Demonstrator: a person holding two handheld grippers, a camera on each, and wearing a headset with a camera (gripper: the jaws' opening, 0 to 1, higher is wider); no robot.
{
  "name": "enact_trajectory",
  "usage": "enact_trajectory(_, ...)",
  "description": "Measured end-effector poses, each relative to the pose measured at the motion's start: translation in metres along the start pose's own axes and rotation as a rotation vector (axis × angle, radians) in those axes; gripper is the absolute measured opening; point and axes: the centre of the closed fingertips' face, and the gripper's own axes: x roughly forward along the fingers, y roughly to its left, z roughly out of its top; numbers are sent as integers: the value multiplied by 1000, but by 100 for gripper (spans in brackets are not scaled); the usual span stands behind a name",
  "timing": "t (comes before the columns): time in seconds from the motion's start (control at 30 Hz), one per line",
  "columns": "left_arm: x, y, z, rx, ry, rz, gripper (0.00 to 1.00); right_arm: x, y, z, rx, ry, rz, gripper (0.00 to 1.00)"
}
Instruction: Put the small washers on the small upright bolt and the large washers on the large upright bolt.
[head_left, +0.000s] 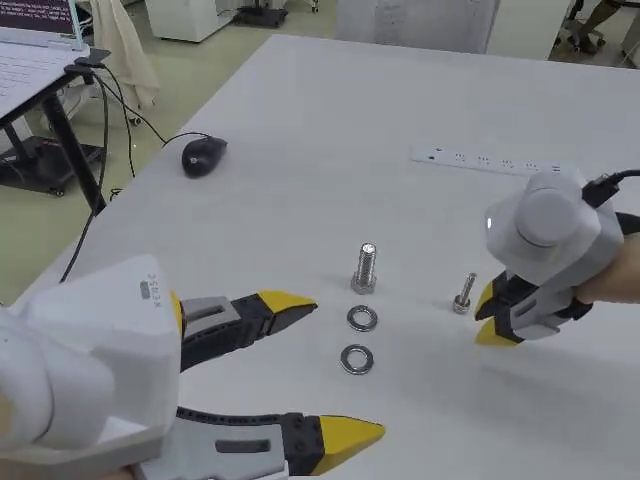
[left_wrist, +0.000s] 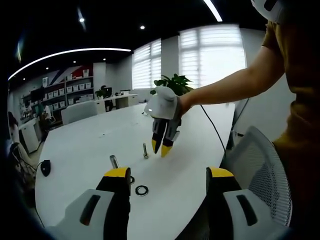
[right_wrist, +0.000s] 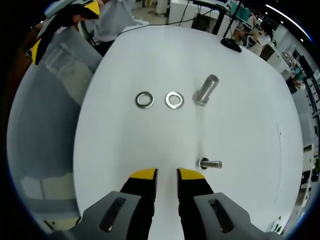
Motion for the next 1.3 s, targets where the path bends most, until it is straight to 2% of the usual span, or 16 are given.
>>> enact_trajectory(0.13,-5,-2,1,4,-4,7,60,6,11,17,-33,-16,18,16)
enact_trajectory(0.4,-16,-1,3,4,-14,26,60,21,23,43,-76,-33,47,17)
enact_trajectory(0.67,-24,6,-7,-15,-2,54,60,34,27,65,-132,-33,73,18)
enact_trajectory(0.97,-24,15,-13,-42,2,78,60,48,24,80,-173,-39,94,20)
enact_trajectory(1.3,-19,26,-10,-48,-8,98,60,64,22,87,-200,-39,125,26)
